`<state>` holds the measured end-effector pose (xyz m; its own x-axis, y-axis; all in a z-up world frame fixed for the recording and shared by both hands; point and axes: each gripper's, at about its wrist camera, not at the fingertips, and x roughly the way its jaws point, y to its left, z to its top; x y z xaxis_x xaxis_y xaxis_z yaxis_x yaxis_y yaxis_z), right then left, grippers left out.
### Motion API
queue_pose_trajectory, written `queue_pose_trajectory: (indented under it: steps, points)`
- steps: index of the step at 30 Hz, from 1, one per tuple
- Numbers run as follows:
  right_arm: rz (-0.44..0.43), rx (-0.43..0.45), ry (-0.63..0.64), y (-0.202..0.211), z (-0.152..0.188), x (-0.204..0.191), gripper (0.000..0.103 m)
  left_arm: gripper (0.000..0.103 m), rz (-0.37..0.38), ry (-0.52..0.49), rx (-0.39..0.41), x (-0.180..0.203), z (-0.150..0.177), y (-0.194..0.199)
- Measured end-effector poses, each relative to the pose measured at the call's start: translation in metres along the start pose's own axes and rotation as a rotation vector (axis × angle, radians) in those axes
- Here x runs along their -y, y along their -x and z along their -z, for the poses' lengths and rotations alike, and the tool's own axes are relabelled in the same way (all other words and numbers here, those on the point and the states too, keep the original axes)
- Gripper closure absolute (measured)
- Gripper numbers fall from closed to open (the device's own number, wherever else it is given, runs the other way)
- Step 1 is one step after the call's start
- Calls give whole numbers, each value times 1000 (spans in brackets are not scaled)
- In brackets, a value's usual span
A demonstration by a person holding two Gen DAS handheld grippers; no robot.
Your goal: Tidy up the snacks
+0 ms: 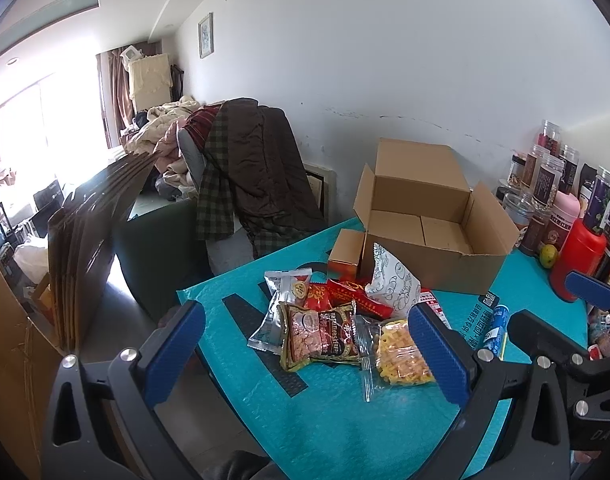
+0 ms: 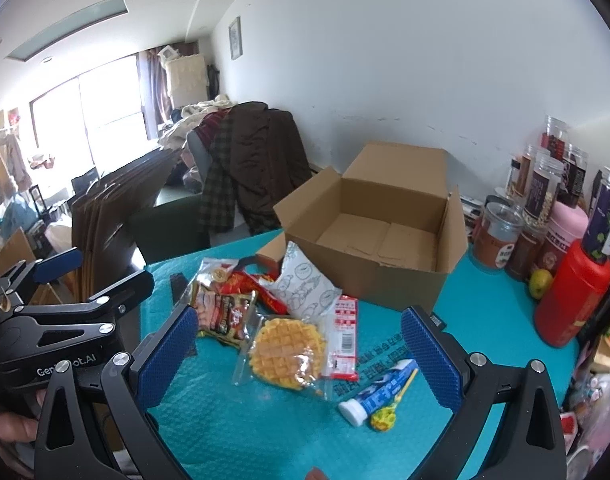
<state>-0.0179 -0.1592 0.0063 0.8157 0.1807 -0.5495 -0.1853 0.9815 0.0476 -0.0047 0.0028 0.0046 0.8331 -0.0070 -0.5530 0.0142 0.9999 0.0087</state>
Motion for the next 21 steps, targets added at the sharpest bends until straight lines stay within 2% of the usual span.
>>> queue_pose_trajectory:
  steps: [21]
  points:
    - [-5, 4, -5, 2, 1, 1, 0, 0, 13, 2, -6, 1, -2, 2]
